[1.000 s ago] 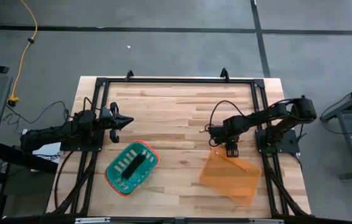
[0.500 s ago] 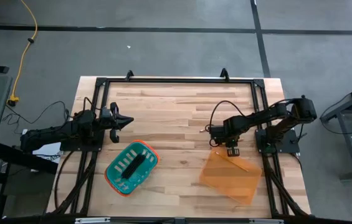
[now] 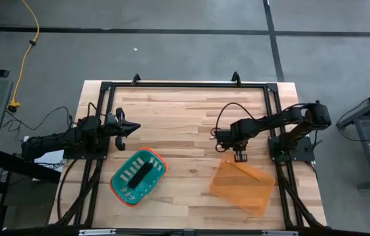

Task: Sort pens & pencils
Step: Put the bottom orange pencil into the orange bin, then put the orange pencil into the orange bin

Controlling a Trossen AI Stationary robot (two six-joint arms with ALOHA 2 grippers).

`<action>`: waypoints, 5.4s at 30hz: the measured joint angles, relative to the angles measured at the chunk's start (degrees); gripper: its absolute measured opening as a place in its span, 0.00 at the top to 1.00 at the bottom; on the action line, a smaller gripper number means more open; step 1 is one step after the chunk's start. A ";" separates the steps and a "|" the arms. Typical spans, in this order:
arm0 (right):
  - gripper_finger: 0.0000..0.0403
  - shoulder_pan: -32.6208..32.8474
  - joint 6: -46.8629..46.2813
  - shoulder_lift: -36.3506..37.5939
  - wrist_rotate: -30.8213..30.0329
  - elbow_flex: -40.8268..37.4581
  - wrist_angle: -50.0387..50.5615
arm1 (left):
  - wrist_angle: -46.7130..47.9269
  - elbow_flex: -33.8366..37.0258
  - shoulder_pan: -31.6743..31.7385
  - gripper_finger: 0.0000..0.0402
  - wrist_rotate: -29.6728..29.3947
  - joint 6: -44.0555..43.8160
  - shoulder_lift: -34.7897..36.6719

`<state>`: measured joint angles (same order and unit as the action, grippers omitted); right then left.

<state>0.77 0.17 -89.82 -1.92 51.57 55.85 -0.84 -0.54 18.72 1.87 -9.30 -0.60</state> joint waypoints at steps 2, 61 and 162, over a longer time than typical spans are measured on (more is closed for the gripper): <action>0.99 0.00 -0.15 0.02 -0.04 3.00 2.34 | 0.00 0.00 0.02 1.00 -0.01 -0.01 0.02; 0.79 25.26 -65.60 9.25 18.24 -8.82 -18.60 | 0.00 0.00 0.01 1.00 -0.02 -0.01 0.01; 0.99 13.88 -38.13 -9.97 8.66 35.20 19.26 | -0.02 0.00 0.00 1.00 0.00 0.00 0.01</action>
<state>14.65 -37.97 -99.79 6.75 86.77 75.11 -0.86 -0.54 18.72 1.86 -9.30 -0.58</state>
